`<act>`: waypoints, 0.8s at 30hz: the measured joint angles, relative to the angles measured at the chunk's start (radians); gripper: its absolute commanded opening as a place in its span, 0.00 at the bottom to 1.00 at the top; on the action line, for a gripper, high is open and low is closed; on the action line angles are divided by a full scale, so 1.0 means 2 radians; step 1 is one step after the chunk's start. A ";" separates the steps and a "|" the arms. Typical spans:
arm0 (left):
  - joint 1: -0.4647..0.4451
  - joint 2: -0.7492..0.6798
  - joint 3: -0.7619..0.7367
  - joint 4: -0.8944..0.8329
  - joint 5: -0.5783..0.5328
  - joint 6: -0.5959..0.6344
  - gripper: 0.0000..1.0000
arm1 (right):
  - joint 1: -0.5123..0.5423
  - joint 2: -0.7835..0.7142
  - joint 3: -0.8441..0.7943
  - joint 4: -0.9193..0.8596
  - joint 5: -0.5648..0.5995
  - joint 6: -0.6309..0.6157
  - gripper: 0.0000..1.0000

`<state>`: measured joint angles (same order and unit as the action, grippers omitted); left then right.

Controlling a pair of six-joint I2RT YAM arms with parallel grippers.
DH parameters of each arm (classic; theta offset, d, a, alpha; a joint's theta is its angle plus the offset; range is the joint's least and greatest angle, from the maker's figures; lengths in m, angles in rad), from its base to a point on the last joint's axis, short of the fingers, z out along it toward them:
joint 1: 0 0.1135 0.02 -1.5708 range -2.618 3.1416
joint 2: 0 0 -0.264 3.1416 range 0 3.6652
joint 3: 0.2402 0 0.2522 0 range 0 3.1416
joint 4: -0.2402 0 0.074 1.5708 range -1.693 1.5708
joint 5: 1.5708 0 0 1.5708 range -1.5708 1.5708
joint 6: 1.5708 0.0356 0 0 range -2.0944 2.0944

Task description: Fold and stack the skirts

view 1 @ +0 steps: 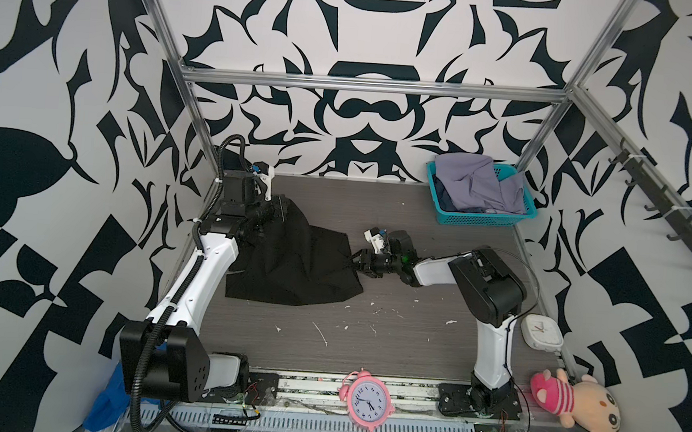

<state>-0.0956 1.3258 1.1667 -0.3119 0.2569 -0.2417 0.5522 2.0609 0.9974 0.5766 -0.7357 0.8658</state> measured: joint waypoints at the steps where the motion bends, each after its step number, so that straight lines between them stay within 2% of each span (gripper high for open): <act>1: 0.000 0.001 0.000 0.000 -0.002 0.000 0.00 | 0.003 0.006 0.005 0.004 -0.002 0.005 0.55; 2: 0.000 0.002 0.000 0.000 -0.003 0.000 0.00 | 0.007 0.012 0.011 0.006 -0.004 0.010 0.52; 11: 0.000 0.008 0.000 0.000 -0.013 0.002 0.00 | 0.023 0.027 0.042 0.014 -0.020 0.032 0.00; 17: 0.000 0.004 0.002 0.000 -0.027 0.001 0.00 | 0.007 -0.023 0.050 -0.039 -0.021 0.012 0.00; 24: 0.000 -0.058 -0.004 0.015 -0.066 -0.002 0.00 | -0.028 -0.171 0.050 -0.122 -0.001 -0.058 0.00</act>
<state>-0.0956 1.2095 1.1591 -0.2821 0.1242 -0.2447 0.4969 1.7187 1.0981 0.3325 -0.7383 0.7502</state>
